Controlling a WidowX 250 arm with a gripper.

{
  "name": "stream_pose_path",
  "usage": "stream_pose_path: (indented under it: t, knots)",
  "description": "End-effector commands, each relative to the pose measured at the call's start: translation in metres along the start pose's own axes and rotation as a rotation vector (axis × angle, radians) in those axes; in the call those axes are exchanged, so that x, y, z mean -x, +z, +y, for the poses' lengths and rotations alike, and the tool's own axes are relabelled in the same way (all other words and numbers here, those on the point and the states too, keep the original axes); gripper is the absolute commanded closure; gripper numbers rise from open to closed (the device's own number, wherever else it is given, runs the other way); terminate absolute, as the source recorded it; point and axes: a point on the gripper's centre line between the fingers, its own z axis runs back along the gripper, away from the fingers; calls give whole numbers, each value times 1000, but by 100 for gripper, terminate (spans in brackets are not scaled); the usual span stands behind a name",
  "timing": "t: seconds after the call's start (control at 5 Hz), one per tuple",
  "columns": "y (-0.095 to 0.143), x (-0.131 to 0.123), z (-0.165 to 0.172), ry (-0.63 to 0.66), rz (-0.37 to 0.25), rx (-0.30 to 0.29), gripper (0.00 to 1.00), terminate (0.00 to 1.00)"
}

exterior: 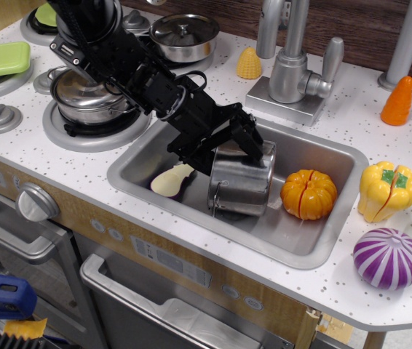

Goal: Flip pot upright in sink

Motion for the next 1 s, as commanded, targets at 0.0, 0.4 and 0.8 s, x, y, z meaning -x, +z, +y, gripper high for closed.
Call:
stream_pose_path:
  t: [0.0,0.4,0.8]
  knots:
    - [5,-5,-1,-5,-34,24,0,0]
    - [6,-4,-3,12,-32,28,100,0]
    - [7,-3,-15,-43,-18,-178,100,0]
